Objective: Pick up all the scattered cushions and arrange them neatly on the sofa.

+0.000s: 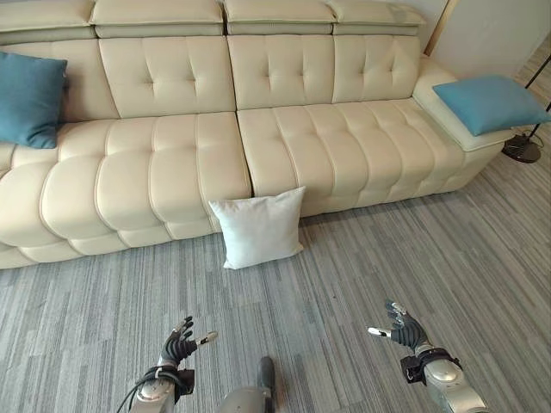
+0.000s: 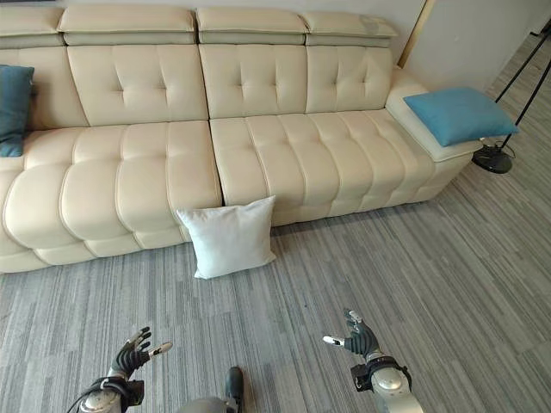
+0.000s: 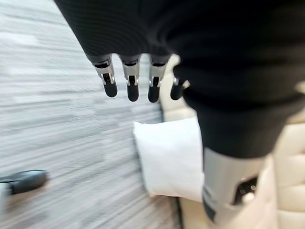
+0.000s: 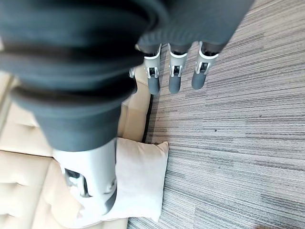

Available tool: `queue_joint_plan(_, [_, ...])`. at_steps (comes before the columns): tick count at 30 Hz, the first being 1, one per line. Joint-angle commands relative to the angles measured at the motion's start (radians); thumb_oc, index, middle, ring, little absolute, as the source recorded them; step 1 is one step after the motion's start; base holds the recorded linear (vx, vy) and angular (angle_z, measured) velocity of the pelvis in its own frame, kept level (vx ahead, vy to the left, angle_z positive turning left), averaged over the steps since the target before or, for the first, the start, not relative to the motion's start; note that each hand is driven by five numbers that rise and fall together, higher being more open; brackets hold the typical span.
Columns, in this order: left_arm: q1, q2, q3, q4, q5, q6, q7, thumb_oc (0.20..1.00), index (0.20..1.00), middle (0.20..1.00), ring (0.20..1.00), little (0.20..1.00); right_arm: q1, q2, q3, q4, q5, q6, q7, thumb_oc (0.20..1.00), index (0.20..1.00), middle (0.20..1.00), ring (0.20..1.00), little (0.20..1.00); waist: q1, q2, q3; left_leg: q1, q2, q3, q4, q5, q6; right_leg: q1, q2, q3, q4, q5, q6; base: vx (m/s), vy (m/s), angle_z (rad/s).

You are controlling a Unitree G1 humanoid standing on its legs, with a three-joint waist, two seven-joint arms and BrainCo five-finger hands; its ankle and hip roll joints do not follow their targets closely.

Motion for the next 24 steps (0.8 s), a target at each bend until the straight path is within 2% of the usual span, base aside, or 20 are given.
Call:
queue_joint_plan(1, [0.023, 0.019, -0.011, -0.049, 0.000, -0.028, 0.012, 1.000, 1.000, 1.000, 1.000, 1.000, -0.068, -0.043, -0.016, -0.049, -0.007, -0.022, 0.002, 1.000, 1.000, 1.000, 1.000, 1.000, 0.017, 0.048, 0.041, 0.023, 0.069, -0.027, 0.104, -0.176, -0.093, -0.127, 0.029, -0.029, -0.201, 0.253, -0.043, 0.26, 0.088, 0.13])
queue_joint_plan(3, [0.024, 0.022, -0.022, -0.058, 0.012, -0.029, 0.011, 1.000, 1.000, 1.000, 1.000, 1.000, -0.066, -0.048, -0.009, -0.069, -0.009, -0.021, 0.007, 1.000, 1.000, 1.000, 1.000, 1.000, -0.004, 0.060, 0.056, 0.063, 0.062, -0.050, 0.091, -0.189, -0.091, -0.170, 0.033, -0.059, -0.232, 0.214, -0.061, 0.28, 0.047, 0.04])
queue_joint_plan(5, [0.022, 0.022, -0.028, -0.064, 0.023, -0.029, 0.011, 1.000, 1.000, 1.000, 1.000, 1.000, -0.069, -0.054, -0.009, -0.068, -0.006, -0.018, 0.005, 1.000, 1.000, 1.000, 1.000, 1.000, -0.027, 0.071, 0.073, 0.111, 0.052, -0.087, 0.078, -0.208, -0.093, -0.227, 0.052, -0.057, -0.315, 0.192, -0.069, 0.36, -0.005, 0.41])
queue_joint_plan(9, [0.014, 0.011, -0.026, -0.053, 0.026, -0.032, 0.015, 1.000, 1.000, 1.000, 1.000, 1.000, -0.072, -0.052, -0.008, -0.056, -0.009, -0.017, 0.002, 1.000, 1.000, 1.000, 1.000, 1.000, -0.048, 0.072, 0.088, 0.165, 0.037, -0.131, 0.066, -0.232, -0.106, -0.280, 0.061, -0.050, -0.436, 0.223, -0.059, 0.25, -0.057, 0.40])
queue_joint_plan(12, [0.006, 0.005, -0.025, -0.035, 0.025, -0.035, 0.019, 1.000, 1.000, 1.000, 1.000, 1.000, -0.072, -0.056, -0.006, -0.049, -0.013, -0.017, 0.002, 1.000, 1.000, 1.000, 1.000, 1.000, -0.057, 0.072, 0.095, 0.205, 0.033, -0.164, 0.079, -0.262, -0.119, -0.295, 0.049, -0.077, -0.486, 0.248, -0.051, 0.30, -0.130, 0.39])
queue_joint_plan(13, [0.006, 0.005, -0.030, -0.030, 0.031, -0.036, 0.015, 1.000, 1.000, 1.000, 1.000, 1.000, -0.063, -0.057, -0.011, -0.048, -0.011, -0.017, 0.004, 1.000, 1.000, 1.000, 1.000, 1.000, -0.057, 0.066, 0.090, 0.214, 0.028, -0.177, 0.085, -0.277, -0.123, -0.275, 0.044, -0.071, -0.502, 0.248, -0.052, 0.43, -0.273, 0.32])
queue_joint_plan(14, [0.012, 0.001, -0.031, -0.026, 0.045, -0.032, 0.018, 1.000, 1.000, 1.000, 1.000, 1.000, -0.045, -0.062, -0.021, -0.049, -0.007, -0.021, 0.003, 1.000, 1.000, 1.000, 1.000, 1.000, -0.055, 0.061, 0.075, 0.228, 0.035, -0.186, 0.106, -0.293, -0.146, -0.252, 0.041, -0.075, -0.492, 0.258, -0.069, 0.45, -0.341, 0.83])
queue_joint_plan(15, [0.022, -0.002, -0.036, -0.034, 0.041, -0.031, 0.013, 1.000, 1.000, 1.000, 1.000, 1.000, -0.033, -0.070, -0.030, -0.054, -0.006, -0.025, 0.003, 1.000, 1.000, 1.000, 1.000, 1.000, -0.062, 0.067, 0.066, 0.226, 0.062, -0.175, 0.140, -0.292, -0.176, -0.238, 0.037, -0.102, -0.476, 0.248, -0.085, 0.37, -0.292, 1.23])
queue_joint_plan(16, [0.022, -0.002, -0.036, -0.034, 0.041, -0.031, 0.013, 1.000, 1.000, 1.000, 1.000, 1.000, -0.033, -0.070, -0.030, -0.054, -0.006, -0.025, 0.003, 1.000, 1.000, 1.000, 1.000, 1.000, -0.062, 0.067, 0.065, 0.226, 0.062, -0.175, 0.141, -0.292, -0.176, -0.238, 0.037, -0.102, -0.476, 0.248, -0.085, 0.22, -0.211, 1.40])
queue_joint_plan(17, [0.030, 0.000, -0.040, -0.052, 0.033, -0.031, 0.006, 1.000, 1.000, 1.000, 1.000, 1.000, -0.020, -0.079, -0.035, -0.068, -0.005, -0.024, 0.003, 1.000, 1.000, 1.000, 1.000, 1.000, -0.065, 0.070, 0.065, 0.212, 0.077, -0.168, 0.189, -0.284, -0.192, -0.227, 0.040, -0.111, -0.467, 0.231, -0.097, 0.13, -0.149, 0.94])
queue_joint_plan(18, [0.033, 0.002, -0.044, -0.060, 0.035, -0.030, 0.002, 1.000, 1.000, 1.000, 1.000, 1.000, -0.015, -0.088, -0.038, -0.074, -0.007, -0.024, 0.003, 1.000, 1.000, 1.000, 1.000, 1.000, -0.065, 0.072, 0.067, 0.193, 0.093, -0.157, 0.245, -0.271, -0.204, -0.212, 0.044, -0.119, -0.461, 0.213, -0.110, 0.22, -0.270, 0.43])
queue_joint_plan(19, [0.036, 0.000, -0.046, -0.064, 0.029, -0.027, -0.005, 1.000, 1.000, 1.000, 1.000, 1.000, -0.009, -0.099, -0.042, -0.071, -0.007, -0.025, 0.001, 1.000, 1.000, 1.000, 1.000, 1.000, -0.065, 0.072, 0.074, 0.158, 0.123, -0.130, 0.344, -0.229, -0.222, -0.183, 0.055, -0.127, -0.450, 0.179, -0.136, 0.18, -0.225, 0.10])
queue_joint_plan(22, [0.035, -0.003, -0.048, -0.061, 0.018, -0.026, -0.007, 1.000, 1.000, 1.000, 1.000, 1.000, -0.003, -0.100, -0.054, -0.051, 0.015, -0.025, -0.006, 1.000, 1.000, 1.000, 1.000, 1.000, -0.064, 0.068, 0.080, 0.102, 0.165, -0.072, 0.417, -0.172, -0.227, -0.127, 0.074, -0.133, -0.444, 0.130, -0.165, 0.15, -0.150, 0.01])
queue_joint_plan(23, [0.035, -0.002, -0.048, -0.061, 0.018, -0.026, -0.007, 1.000, 1.000, 1.000, 1.000, 1.000, -0.003, -0.100, -0.054, -0.051, 0.015, -0.025, -0.006, 1.000, 1.000, 1.000, 1.000, 1.000, -0.064, 0.068, 0.080, 0.102, 0.165, -0.072, 0.418, -0.173, -0.227, -0.127, 0.074, -0.133, -0.444, 0.130, -0.165, 0.18, -0.086, 0.10])
queue_joint_plan(24, [0.033, -0.004, -0.049, -0.061, 0.016, -0.025, -0.006, 1.000, 1.000, 1.000, 1.000, 1.000, 0.002, -0.098, -0.059, -0.044, 0.020, -0.024, -0.007, 1.000, 1.000, 1.000, 1.000, 1.000, -0.058, 0.061, 0.077, 0.077, 0.168, -0.050, 0.352, -0.208, -0.211, -0.107, 0.072, -0.137, -0.453, 0.117, -0.162, 0.18, -0.015, 0.16])
